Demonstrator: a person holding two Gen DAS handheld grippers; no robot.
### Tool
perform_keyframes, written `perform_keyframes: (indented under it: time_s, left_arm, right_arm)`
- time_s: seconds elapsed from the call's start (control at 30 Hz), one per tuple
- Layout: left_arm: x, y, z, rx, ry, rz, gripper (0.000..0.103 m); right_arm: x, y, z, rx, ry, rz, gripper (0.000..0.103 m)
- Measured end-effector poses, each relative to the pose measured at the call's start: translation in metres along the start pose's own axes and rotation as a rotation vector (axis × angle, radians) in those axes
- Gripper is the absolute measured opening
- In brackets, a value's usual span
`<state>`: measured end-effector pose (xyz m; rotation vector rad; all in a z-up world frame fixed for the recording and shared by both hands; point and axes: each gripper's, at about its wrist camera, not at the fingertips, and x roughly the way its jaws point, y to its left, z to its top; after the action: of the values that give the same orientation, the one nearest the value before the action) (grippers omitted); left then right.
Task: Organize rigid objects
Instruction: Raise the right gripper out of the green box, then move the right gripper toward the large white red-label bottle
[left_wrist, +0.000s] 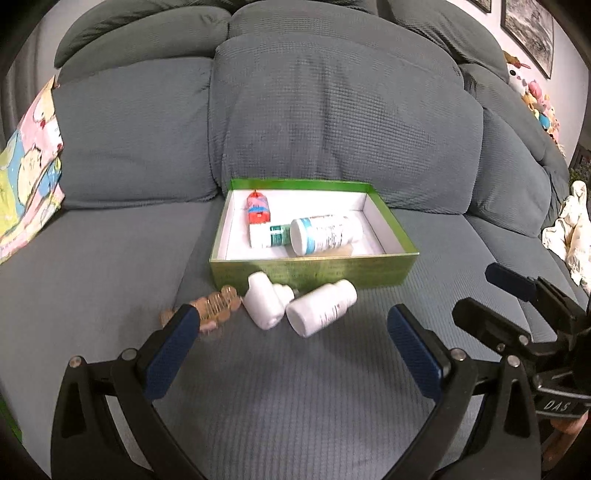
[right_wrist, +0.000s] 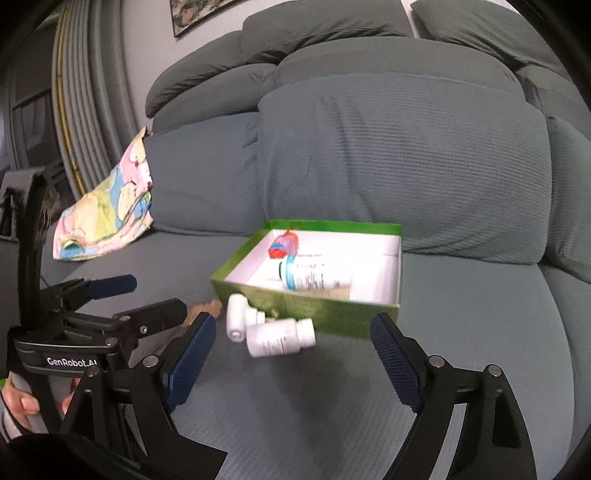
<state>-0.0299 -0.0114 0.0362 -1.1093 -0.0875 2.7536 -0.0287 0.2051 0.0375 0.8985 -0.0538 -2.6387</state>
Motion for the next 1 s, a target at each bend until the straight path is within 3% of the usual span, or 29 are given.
perform_keyframes:
  time_s: [0.43,1.0]
  left_arm:
    - [0.01,0.012,-0.029,-0.074,0.104,0.007,0.101]
    - [0.025,0.012,-0.041,-0.119,0.175,0.006,0.101]
  right_arm:
    - [-0.01,0.017,-0.022,-0.047,0.01,-0.103,0.087]
    - [-0.006,0.011,-0.035,-0.038,0.018,-0.056,0.087]
